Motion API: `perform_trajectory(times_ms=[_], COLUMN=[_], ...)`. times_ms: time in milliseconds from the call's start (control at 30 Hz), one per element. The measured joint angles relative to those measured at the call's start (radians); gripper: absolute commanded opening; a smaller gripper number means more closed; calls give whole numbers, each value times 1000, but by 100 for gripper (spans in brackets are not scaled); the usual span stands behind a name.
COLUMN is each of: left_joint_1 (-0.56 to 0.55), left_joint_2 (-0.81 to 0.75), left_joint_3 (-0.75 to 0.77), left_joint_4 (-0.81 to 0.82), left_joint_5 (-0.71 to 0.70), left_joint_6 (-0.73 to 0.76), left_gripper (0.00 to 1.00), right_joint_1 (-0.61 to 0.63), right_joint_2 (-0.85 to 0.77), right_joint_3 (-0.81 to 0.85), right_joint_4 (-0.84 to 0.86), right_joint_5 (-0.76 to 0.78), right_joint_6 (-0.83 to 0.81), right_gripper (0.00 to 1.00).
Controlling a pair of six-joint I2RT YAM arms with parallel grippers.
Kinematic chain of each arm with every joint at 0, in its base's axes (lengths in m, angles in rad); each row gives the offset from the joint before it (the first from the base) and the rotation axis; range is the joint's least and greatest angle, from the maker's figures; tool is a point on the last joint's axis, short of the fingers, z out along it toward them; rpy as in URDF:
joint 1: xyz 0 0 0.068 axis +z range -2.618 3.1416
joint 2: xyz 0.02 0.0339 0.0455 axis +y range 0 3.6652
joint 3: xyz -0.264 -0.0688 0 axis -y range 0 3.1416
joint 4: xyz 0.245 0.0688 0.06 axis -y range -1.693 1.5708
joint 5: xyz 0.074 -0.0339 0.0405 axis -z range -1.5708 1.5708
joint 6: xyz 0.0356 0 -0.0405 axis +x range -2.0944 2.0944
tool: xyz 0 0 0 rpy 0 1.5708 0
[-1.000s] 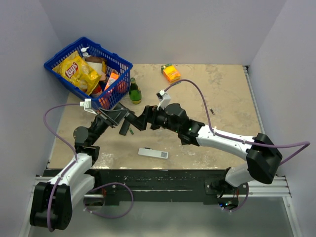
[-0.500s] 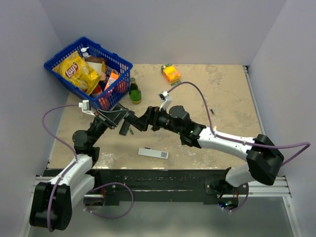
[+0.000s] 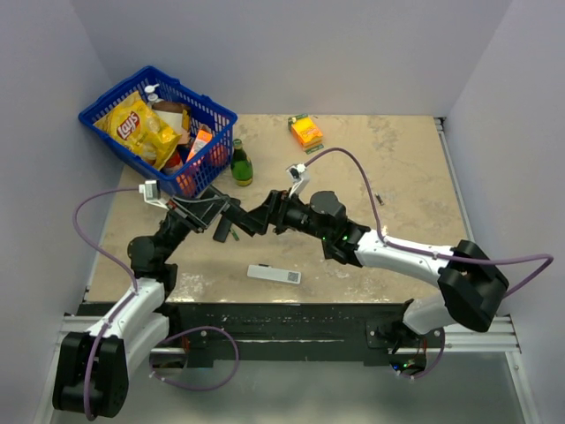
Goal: Load the batteries into the remote control
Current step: Load the battery into the remote control.
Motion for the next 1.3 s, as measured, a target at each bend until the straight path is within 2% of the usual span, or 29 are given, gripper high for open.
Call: perform_trajectory(times_ms=[800, 1300], left_joint_1=[2, 2], left_joint_2=[27, 42], left_joint_3=[31, 38], left_joint_4=[23, -50], left_joint_5=[30, 18], left_joint_6=[-15, 51], left_gripper=[0, 0], right_joint_1=[10, 16], right_joint_2=[77, 78], right_joint_3=[1, 91], right_joint_4=[83, -155], right_joint_5=[-128, -83], right_joint_6=[-53, -173], right_gripper=[89, 94])
